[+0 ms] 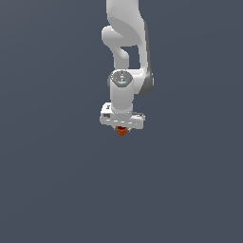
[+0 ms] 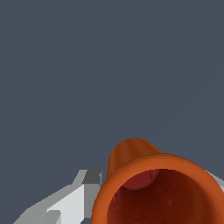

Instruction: Pick up the object and move it to a goal position.

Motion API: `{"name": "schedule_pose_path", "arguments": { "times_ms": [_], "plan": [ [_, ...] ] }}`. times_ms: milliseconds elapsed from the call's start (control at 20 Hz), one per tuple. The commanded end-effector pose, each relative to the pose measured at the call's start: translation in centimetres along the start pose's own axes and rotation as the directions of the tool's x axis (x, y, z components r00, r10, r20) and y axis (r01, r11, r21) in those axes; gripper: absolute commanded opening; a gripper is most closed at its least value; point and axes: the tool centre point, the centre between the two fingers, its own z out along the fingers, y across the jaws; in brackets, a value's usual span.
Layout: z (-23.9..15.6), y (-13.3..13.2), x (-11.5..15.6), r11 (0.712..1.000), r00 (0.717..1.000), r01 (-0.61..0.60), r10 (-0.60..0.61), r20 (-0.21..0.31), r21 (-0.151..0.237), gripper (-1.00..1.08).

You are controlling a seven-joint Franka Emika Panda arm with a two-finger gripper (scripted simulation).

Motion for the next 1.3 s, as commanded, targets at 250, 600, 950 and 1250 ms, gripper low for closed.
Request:
{"name": "schedule_pose_path", "arguments": {
  "times_ms": [250, 600, 950, 1250],
  "plan": [
    [-6.6, 5.9, -1.2, 1.000, 1.000, -0.001, 0.001, -0.001, 0.002, -1.00],
    [-13.4, 11.9, -2.4, 1.000, 1.000, -0.001, 0.001, -0.001, 0.004, -1.00],
    [-20.0, 17.7, -3.4, 1.000, 1.000, -0.001, 0.001, -0.001, 0.004, -1.00],
    [-24.9, 22.1, -4.0, 1.000, 1.000, -0.002, 0.002, -0.001, 0.002, -1.00]
  ]
}}
